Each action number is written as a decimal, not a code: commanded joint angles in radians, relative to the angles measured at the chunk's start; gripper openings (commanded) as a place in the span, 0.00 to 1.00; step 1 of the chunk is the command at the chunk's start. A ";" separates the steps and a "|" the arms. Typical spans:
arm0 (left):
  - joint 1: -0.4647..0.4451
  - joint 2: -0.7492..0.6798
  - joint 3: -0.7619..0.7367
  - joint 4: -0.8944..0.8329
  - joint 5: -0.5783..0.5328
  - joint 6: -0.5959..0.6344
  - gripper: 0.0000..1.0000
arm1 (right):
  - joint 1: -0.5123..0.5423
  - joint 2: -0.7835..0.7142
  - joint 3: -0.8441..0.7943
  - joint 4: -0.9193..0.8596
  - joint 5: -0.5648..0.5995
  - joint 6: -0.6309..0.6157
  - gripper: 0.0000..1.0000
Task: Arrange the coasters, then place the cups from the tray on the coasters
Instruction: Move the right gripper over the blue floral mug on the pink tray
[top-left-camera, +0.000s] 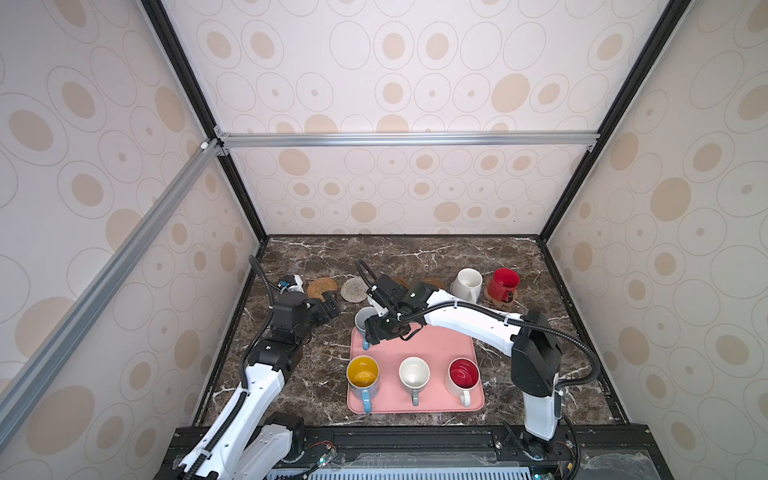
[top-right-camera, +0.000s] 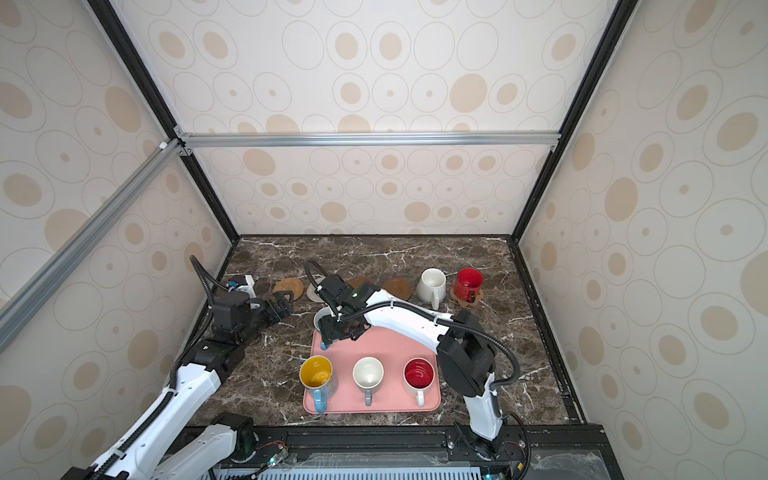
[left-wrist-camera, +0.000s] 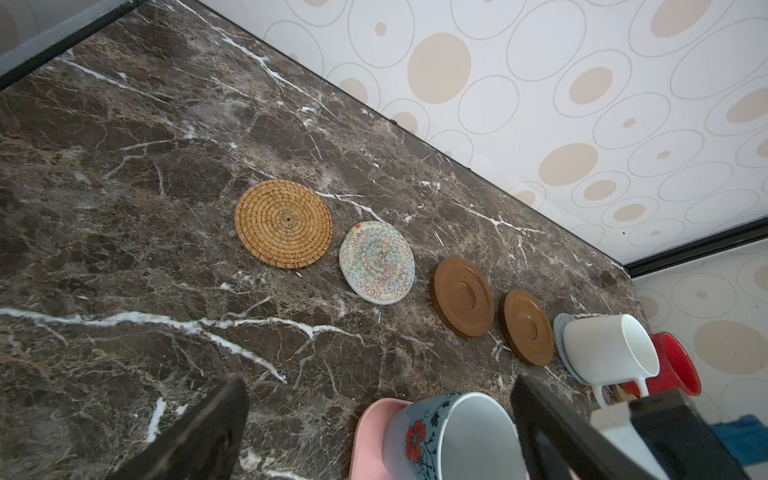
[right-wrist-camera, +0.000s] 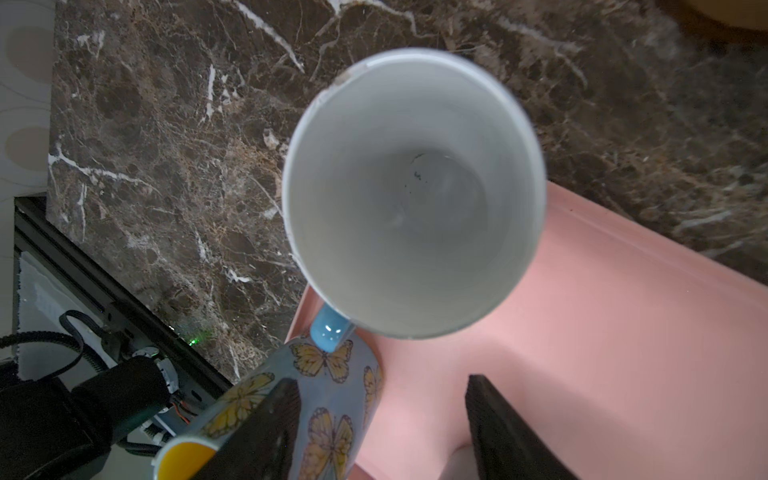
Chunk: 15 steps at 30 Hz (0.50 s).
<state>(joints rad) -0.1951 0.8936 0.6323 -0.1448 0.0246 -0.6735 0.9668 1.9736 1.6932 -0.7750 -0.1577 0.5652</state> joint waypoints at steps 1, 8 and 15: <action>0.009 -0.012 0.007 -0.004 0.005 -0.007 1.00 | 0.017 0.038 0.057 -0.056 0.004 -0.012 0.70; 0.011 -0.018 0.010 -0.013 0.007 -0.005 1.00 | 0.021 0.092 0.109 -0.087 0.013 -0.022 0.73; 0.013 -0.019 0.009 -0.015 0.007 -0.003 1.00 | 0.027 0.127 0.141 -0.104 0.043 -0.025 0.73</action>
<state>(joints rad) -0.1902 0.8913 0.6323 -0.1520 0.0322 -0.6735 0.9874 2.0796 1.8065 -0.8394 -0.1474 0.5488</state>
